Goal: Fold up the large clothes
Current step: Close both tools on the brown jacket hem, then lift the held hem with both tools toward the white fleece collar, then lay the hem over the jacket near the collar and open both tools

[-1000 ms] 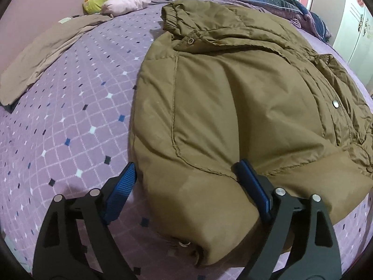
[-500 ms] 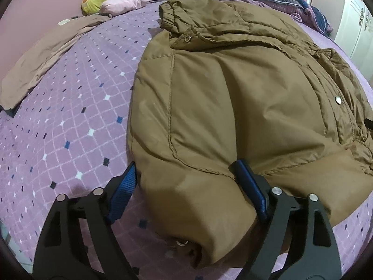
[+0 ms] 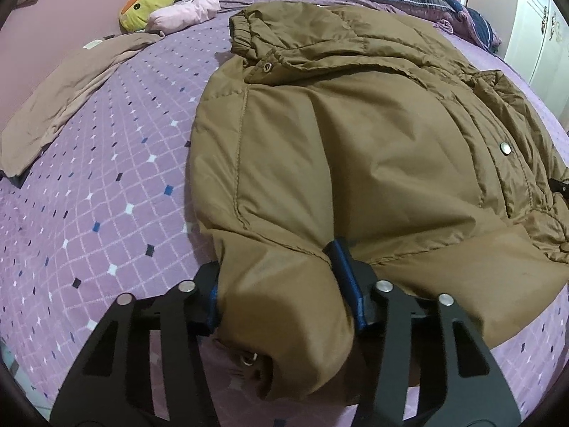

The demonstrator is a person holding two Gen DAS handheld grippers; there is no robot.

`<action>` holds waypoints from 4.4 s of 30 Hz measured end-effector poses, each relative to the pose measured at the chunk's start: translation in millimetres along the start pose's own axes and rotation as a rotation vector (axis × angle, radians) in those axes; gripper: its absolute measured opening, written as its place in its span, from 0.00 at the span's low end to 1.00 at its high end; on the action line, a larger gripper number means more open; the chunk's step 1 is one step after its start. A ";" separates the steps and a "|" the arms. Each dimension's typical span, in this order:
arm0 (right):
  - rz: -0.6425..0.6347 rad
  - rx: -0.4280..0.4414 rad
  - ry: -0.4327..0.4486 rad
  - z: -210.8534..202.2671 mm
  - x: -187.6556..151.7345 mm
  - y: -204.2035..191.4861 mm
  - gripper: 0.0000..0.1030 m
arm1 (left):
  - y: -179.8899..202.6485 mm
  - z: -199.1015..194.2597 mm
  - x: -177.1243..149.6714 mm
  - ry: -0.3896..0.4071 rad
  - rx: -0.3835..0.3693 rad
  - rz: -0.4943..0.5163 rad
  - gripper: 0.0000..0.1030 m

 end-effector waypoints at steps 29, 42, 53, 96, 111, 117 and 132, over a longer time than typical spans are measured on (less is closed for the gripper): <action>-0.011 0.016 0.131 -83.9 -39.9 -48.6 0.35 | -50.2 -39.8 5.6 0.042 -0.022 -0.021 0.24; -0.045 0.034 0.145 -107.8 -50.3 -44.2 0.35 | -72.7 -76.0 12.3 0.086 -0.076 -0.073 0.23; -0.077 0.096 0.318 -202.2 -29.8 -70.6 0.35 | -108.9 -178.9 54.4 0.269 -0.151 -0.177 0.22; 0.081 0.065 0.146 31.1 251.0 -92.4 0.38 | -106.6 23.1 332.5 0.154 0.152 -0.178 0.41; 0.293 0.335 -0.073 45.8 258.5 -71.0 0.91 | -136.7 19.4 321.7 0.106 0.150 -0.156 0.90; 0.307 0.322 0.002 -3.8 264.7 -44.4 0.96 | -152.9 -13.0 296.1 0.125 0.149 -0.123 0.95; -0.253 0.000 0.052 18.0 203.7 -113.2 0.98 | -86.3 12.7 233.4 0.085 0.078 -0.016 0.97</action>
Point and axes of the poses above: each gripper's, at about its wrist camera, not at the fingertips, and z roughly the way its jaws point, y to its right, x to its top, the point moved 6 cm from there along z, roughly the way its jaws point, and after that the axes turned 4 degrees about -z, right-handed, at the moved point
